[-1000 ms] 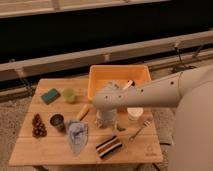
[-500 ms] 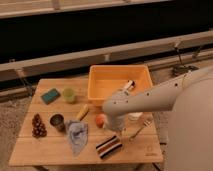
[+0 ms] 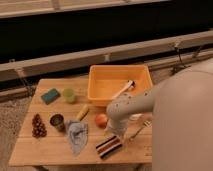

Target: Place eraser in metal cup

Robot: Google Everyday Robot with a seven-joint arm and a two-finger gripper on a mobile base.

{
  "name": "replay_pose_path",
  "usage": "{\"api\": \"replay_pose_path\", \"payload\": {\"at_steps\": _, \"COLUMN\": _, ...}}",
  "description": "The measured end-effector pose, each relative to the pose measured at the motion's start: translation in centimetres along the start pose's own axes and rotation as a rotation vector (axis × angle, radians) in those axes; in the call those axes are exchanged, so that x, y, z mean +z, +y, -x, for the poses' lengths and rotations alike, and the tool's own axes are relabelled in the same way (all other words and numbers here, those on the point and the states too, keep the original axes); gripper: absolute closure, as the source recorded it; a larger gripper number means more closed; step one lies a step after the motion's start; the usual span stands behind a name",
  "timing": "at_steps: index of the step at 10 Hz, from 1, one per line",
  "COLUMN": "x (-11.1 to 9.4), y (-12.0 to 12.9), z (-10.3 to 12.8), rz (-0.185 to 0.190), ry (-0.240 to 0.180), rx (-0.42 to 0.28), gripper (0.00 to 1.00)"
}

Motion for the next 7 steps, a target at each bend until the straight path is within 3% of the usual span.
{"api": "replay_pose_path", "payload": {"at_steps": 7, "x": 1.7, "y": -0.6, "z": -2.5, "rz": -0.021, "ry": 0.043, "rx": 0.042, "gripper": 0.35}}
